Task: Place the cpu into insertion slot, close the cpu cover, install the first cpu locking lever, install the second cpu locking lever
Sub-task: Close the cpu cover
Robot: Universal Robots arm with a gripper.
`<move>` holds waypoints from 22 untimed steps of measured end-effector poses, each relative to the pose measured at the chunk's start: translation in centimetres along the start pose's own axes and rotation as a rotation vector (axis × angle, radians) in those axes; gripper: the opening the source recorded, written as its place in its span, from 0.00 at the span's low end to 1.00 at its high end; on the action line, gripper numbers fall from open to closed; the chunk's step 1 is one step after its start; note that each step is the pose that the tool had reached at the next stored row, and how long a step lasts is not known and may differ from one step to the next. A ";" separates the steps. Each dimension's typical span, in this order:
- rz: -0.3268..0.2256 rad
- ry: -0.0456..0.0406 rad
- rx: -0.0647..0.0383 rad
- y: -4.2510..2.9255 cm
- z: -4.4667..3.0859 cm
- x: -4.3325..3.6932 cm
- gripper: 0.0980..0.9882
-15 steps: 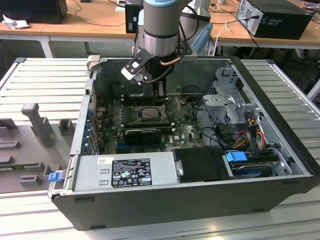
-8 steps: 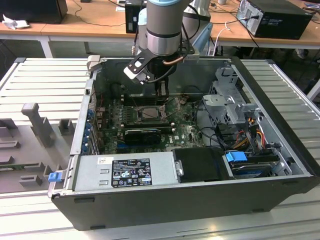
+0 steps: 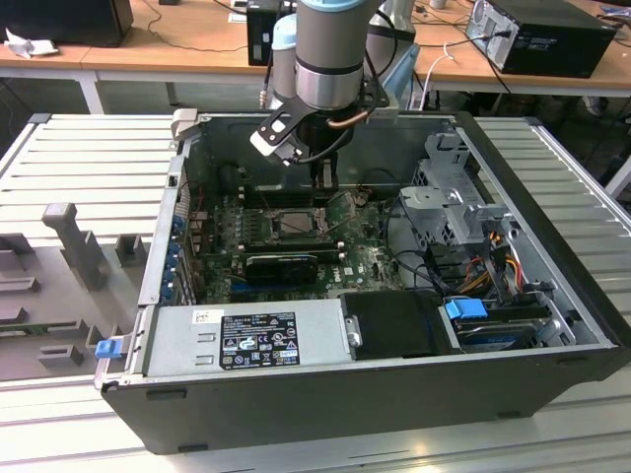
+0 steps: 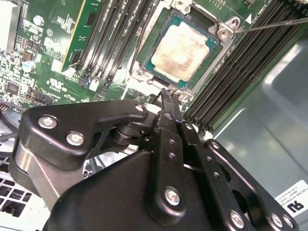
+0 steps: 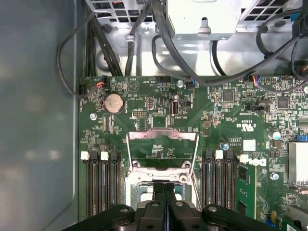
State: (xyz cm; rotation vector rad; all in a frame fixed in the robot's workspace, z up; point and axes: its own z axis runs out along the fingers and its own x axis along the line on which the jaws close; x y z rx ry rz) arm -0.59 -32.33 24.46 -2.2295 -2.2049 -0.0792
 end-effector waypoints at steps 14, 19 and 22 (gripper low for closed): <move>0.000 -0.0001 0.005 1.16 -0.21 0.03 0.01; 0.000 0.0002 0.006 1.39 -0.45 0.05 0.01; 0.000 -0.0001 0.008 1.78 -0.47 0.05 0.01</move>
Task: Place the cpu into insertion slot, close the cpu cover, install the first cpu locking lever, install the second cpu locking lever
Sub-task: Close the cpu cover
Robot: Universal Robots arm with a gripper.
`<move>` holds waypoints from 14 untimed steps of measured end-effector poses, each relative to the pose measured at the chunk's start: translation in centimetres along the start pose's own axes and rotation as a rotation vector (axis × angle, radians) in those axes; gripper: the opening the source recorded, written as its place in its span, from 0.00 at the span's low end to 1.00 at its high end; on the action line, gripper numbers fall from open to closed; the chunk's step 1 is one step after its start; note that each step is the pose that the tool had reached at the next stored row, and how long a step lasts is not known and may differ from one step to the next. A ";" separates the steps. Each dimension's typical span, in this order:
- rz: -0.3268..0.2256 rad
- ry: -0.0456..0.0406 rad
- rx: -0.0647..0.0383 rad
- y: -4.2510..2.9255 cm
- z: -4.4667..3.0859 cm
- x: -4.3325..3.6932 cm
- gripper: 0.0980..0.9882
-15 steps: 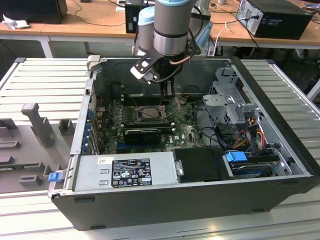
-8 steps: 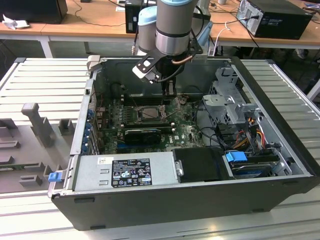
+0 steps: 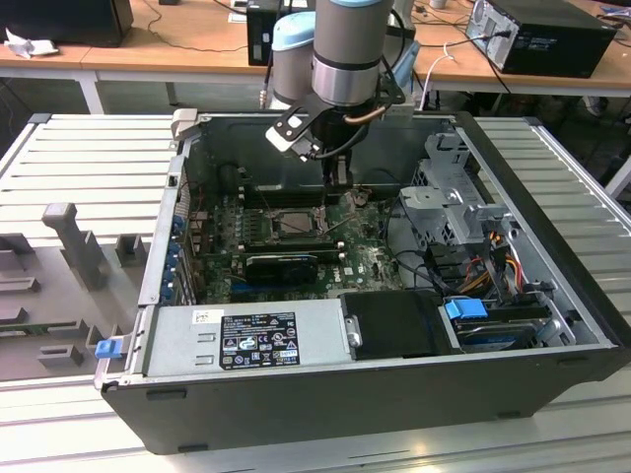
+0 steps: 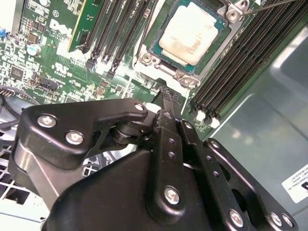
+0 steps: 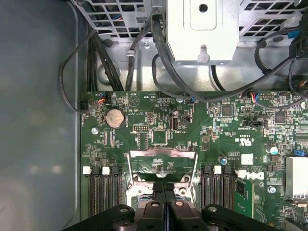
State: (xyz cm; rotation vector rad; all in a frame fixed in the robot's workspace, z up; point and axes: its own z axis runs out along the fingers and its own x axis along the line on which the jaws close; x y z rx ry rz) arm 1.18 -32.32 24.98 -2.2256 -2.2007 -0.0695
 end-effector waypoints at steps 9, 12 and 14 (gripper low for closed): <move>0.000 0.0000 0.003 0.69 0.02 0.01 0.01; 0.000 -0.0001 0.004 0.93 0.02 0.01 0.01; 0.000 -0.0001 0.004 1.05 0.03 0.01 0.01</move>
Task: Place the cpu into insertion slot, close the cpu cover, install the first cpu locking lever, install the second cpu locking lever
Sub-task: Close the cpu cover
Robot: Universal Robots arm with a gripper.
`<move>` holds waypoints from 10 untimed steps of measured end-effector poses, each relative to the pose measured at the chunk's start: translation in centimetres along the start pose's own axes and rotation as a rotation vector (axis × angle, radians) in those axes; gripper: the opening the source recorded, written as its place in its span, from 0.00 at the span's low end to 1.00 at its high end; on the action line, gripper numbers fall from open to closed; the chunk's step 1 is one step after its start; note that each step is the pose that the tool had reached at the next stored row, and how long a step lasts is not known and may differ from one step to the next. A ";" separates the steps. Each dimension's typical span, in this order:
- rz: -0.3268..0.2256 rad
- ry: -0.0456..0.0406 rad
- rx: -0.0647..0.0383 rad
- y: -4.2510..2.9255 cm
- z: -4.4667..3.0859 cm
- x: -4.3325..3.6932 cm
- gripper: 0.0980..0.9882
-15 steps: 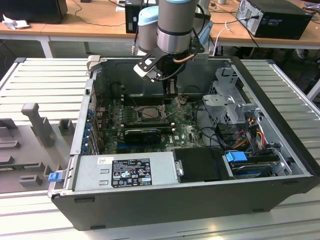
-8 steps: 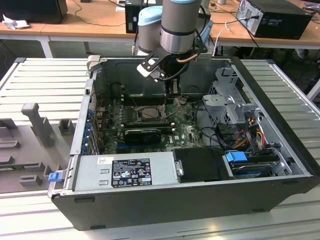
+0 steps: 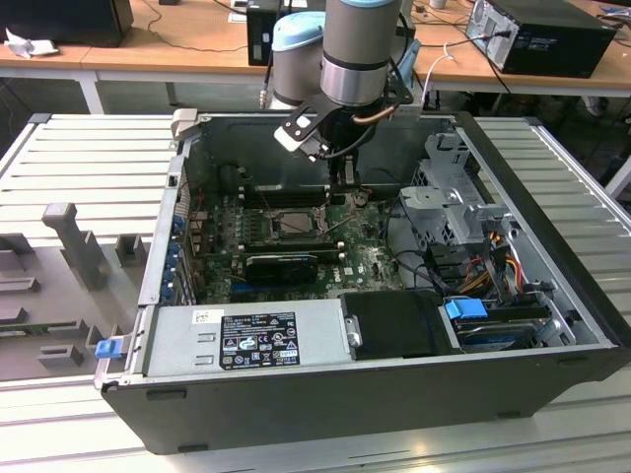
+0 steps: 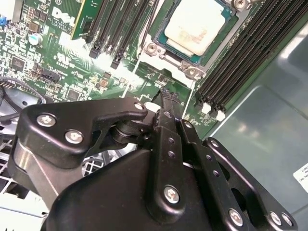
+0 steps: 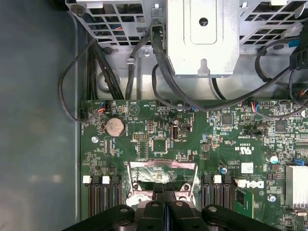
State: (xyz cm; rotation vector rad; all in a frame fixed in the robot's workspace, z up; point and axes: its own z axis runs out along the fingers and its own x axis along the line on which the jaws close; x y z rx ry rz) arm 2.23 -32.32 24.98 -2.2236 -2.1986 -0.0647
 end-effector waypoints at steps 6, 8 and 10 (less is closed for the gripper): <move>0.000 0.0000 0.002 0.46 0.01 0.00 0.01; 0.000 0.0000 0.003 0.62 0.01 0.01 0.01; 0.000 0.0000 0.003 0.77 0.02 0.01 0.01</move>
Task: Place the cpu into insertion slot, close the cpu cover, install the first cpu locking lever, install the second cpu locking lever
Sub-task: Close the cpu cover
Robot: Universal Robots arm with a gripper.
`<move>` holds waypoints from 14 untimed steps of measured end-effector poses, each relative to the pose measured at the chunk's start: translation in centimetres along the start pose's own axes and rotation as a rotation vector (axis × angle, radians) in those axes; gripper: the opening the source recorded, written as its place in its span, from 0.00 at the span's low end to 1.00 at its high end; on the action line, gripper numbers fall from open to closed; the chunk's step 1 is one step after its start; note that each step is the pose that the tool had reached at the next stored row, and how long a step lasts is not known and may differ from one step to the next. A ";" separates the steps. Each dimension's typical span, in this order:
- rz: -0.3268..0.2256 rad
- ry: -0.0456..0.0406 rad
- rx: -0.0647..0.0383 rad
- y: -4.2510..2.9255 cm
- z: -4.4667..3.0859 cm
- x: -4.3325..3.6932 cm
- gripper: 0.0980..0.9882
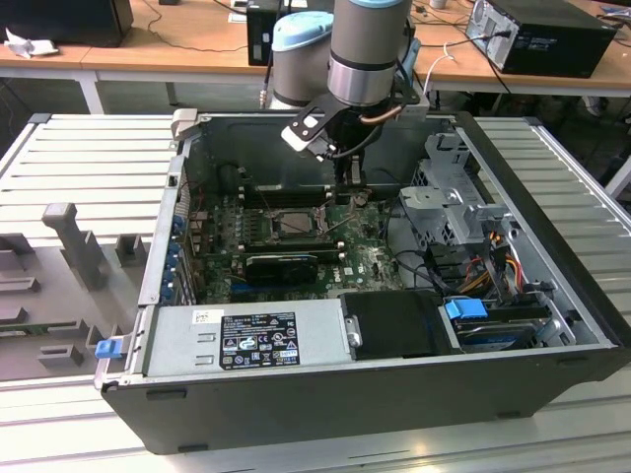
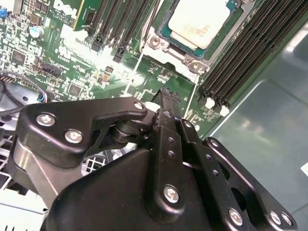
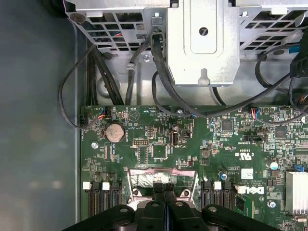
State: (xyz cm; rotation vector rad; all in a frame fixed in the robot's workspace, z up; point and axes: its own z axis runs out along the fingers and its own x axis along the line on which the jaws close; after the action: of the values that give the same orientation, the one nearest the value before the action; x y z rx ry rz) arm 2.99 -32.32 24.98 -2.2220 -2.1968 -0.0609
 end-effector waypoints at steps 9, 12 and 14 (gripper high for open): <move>0.000 0.0000 0.002 0.74 0.01 0.01 0.01; 0.000 -0.0001 0.002 1.02 0.03 0.00 0.01; -0.002 0.0000 0.002 1.34 0.09 -0.01 0.01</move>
State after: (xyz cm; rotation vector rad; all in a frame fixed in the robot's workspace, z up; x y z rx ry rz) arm 4.33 -32.34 24.91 -2.2194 -2.1977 -0.0589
